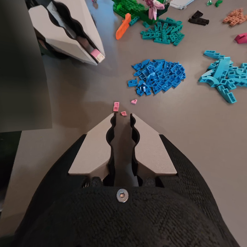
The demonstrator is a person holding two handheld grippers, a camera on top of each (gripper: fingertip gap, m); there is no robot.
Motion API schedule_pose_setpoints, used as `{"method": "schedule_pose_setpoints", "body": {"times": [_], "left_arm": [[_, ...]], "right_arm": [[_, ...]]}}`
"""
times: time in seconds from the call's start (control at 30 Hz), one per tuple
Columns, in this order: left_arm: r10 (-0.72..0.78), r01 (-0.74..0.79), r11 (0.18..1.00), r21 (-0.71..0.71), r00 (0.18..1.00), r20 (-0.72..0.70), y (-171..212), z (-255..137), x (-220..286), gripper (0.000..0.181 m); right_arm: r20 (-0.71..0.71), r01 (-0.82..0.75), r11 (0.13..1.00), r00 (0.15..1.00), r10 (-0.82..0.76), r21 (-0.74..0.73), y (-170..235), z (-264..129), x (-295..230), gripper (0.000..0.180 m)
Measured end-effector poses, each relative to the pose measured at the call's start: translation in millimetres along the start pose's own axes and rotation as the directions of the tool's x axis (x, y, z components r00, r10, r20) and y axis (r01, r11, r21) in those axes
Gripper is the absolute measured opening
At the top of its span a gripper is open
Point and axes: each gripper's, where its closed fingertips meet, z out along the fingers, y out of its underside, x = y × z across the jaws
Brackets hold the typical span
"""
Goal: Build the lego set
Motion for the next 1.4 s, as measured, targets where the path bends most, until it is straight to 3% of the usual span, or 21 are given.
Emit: {"method": "schedule_pose_setpoints", "body": {"times": [0.53,0.67,0.77,0.9,0.97,1.03,1.1,1.17,1.27,1.4], "left_arm": [[0.022,-0.023,1.000,-0.012,1.000,-0.022,2,4,3,0.006],[-0.005,0.005,1.000,0.008,1.000,-0.020,-1,2,-1,0.006],[-0.026,0.026,0.999,0.026,0.999,-0.024,-3,0,-3,0.006],[-0.045,0.046,0.998,0.043,0.999,-0.030,-5,-2,-4,0.006],[-0.053,0.055,0.997,0.048,0.998,-0.033,-6,-2,-5,0.006],[-0.061,0.063,0.997,0.051,0.997,-0.037,-6,-3,-5,0.006],[-0.067,0.069,0.996,0.055,0.997,-0.039,-7,-3,-6,0.006],[-0.069,0.071,0.996,0.056,0.997,-0.041,-7,-3,-6,0.006],[-0.068,0.070,0.996,0.057,0.997,-0.043,-7,-3,-5,0.006],[-0.068,0.071,0.996,0.057,0.997,-0.046,-7,-3,-5,0.006]], "right_arm": [[-0.028,0.032,0.998,0.999,-0.034,-0.050,0,12,1,0.006],[-0.136,0.217,0.971,0.964,-0.229,-0.098,2,7,12,0.005],[-0.228,0.445,0.856,0.833,-0.504,-0.264,5,0,23,0.005],[-0.129,0.683,0.485,0.503,-0.854,-0.547,13,-14,35,0.005],[-0.036,0.758,0.327,0.373,-0.927,-0.565,14,-15,28,0.005],[0.018,0.790,0.282,0.347,-0.938,-0.545,16,-16,19,0.009],[0.007,0.782,0.362,0.424,-0.906,-0.508,15,-19,12,0.017],[-0.070,0.713,0.552,0.583,-0.809,-0.433,9,-22,7,0.019],[-0.135,0.464,0.840,0.847,-0.513,-0.283,8,-26,3,0.018],[-0.174,0.254,0.956,0.945,-0.278,-0.150,12,-29,3,0.018]]}}
